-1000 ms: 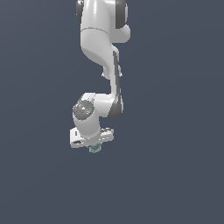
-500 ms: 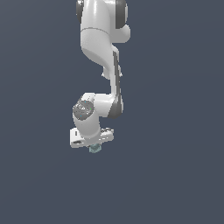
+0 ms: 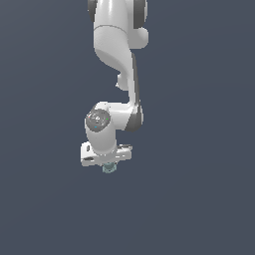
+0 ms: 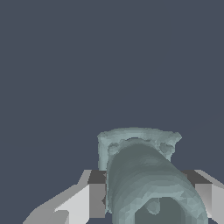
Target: Pick up the object and move it to a goal position.
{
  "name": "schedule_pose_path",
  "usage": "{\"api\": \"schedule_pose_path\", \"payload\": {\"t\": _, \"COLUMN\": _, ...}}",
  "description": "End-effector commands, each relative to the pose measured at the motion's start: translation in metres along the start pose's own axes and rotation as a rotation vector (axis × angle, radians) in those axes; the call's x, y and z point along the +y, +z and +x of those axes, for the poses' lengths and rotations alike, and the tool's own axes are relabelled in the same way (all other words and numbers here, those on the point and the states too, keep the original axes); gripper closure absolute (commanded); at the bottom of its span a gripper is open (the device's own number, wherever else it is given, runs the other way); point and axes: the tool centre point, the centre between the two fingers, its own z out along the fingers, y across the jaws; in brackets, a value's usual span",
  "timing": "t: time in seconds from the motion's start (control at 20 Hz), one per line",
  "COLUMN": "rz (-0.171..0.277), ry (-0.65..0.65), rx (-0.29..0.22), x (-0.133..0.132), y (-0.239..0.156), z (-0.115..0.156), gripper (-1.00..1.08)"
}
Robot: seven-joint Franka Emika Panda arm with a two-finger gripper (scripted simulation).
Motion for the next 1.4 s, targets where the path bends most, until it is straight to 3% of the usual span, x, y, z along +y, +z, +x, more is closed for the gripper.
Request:
{"api": "schedule_pose_path", "payload": {"t": 0.0, "rz": -0.007, "ry": 0.024, "rx": 0.010, "x": -0.005, "y": -0.010, "z": 0.002, "gripper": 1.08}}
{"api": "schedule_pose_path", "payload": {"t": 1.35, "rz": -0.132, "ry": 0.453, "rx": 0.160, "x": -0.086, "y": -0.183, "z": 0.041, "gripper": 1.08}}
